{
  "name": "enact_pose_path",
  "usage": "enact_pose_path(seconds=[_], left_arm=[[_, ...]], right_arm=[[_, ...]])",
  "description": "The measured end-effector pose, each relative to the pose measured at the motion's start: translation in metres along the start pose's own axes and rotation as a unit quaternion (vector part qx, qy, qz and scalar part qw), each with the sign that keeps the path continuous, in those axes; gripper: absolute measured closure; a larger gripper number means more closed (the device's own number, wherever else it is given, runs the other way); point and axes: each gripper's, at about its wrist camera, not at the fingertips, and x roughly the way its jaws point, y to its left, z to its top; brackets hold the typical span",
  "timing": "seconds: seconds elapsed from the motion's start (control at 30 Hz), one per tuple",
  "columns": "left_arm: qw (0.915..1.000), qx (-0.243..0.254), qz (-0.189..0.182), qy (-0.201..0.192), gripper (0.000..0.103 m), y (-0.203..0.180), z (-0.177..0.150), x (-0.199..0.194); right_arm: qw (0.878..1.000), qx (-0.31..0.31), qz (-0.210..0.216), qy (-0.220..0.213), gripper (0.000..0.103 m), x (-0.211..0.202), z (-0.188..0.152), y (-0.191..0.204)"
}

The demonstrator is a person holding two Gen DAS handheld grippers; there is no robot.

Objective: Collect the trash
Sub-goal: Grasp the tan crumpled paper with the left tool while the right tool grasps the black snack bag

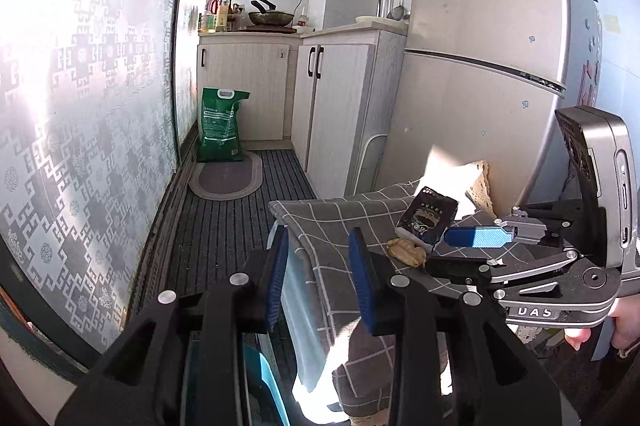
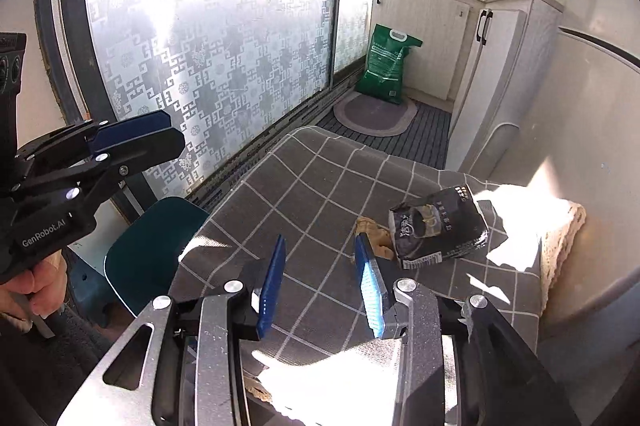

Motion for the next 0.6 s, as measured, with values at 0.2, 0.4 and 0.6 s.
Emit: enact_pose_path(seconds=[0.2,0.4,0.6], left_arm=[[0.9971,0.035,-0.047,0.048,0.067,-0.035,-0.001,0.043],[0.9933,0.054,-0.068,0.076,0.058,-0.060,-0.005,0.078],[0.9903,0.066,-0.055,0.109,0.053,-0.073,-0.008,0.108]], right_arm=[[1.000,0.020,-0.008,0.000,0.067,-0.012,-0.008,-0.038],[0.999,0.039,-0.007,0.000,0.067,-0.019,-0.013,-0.072],[0.998,0.055,0.002,0.000,0.067,-0.016,-0.018,-0.091]])
